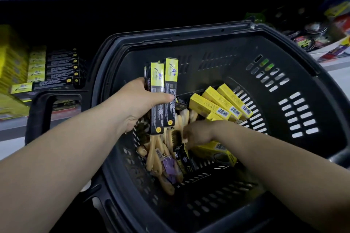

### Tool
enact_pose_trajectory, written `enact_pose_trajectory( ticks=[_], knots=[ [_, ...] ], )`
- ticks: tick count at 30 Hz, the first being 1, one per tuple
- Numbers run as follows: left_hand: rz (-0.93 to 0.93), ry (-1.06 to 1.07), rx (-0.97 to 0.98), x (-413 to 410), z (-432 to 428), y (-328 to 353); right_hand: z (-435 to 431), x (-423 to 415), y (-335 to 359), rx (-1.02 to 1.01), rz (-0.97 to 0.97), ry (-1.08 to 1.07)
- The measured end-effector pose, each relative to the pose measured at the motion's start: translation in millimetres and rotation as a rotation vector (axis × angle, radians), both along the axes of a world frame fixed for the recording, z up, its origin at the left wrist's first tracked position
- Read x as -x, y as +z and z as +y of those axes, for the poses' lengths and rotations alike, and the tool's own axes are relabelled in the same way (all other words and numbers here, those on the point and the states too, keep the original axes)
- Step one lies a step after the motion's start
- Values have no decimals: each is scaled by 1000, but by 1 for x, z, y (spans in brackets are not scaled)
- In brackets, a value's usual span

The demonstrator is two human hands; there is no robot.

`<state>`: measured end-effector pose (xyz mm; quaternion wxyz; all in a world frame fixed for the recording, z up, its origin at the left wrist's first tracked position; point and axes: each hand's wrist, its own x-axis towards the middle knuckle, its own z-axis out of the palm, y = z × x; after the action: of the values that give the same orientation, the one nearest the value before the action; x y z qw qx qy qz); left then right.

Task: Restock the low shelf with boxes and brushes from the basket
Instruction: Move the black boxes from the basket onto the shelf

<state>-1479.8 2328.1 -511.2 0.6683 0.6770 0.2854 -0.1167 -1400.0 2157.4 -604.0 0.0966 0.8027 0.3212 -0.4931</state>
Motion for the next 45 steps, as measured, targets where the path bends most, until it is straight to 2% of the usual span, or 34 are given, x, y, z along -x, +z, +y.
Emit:
enact_pose_trajectory(
  ticks=[2, 5, 7, 9, 12, 15, 22, 27, 31, 35, 40, 45],
  knots=[
    [6, 6, 9, 0, -1, 0, 5, 15, -15, 77, 54, 71],
    [13, 25, 24, -1, 0, 0, 18, 25, -18, 58, 5, 222],
    [15, 13, 22, -1, 0, 0, 23, 15, -4, 12, -15, 243],
    [6, 0, 16, -1, 1, 1, 19, -5, 22, -132, -21, 32],
    [20, -9, -18, 0, -2, 5, 5, -34, 68, -500, 30, -426],
    [19, -28, 5, 0, -3, 6, -1, -45, 96, -816, 89, -762],
    [21, 41, 110, -1, -6, 12, 29, -25, 115, -1024, 217, -1051],
    [35, 160, 245, 1, -4, 20, 30, -24, 118, -1107, 298, -1101],
    [21, 152, 198, 1, -5, 19, 27, -27, 116, -1108, 274, -1082],
    [20, 119, 124, 1, -4, 15, 23, -31, 116, -1056, 238, -959],
    [7, 76, 161, 2, -5, 16, 33, -24, 103, -1018, 135, -924],
    [-10, 81, 118, 3, -5, 18, 36, -18, 101, -1045, 306, -967]
  ],
)
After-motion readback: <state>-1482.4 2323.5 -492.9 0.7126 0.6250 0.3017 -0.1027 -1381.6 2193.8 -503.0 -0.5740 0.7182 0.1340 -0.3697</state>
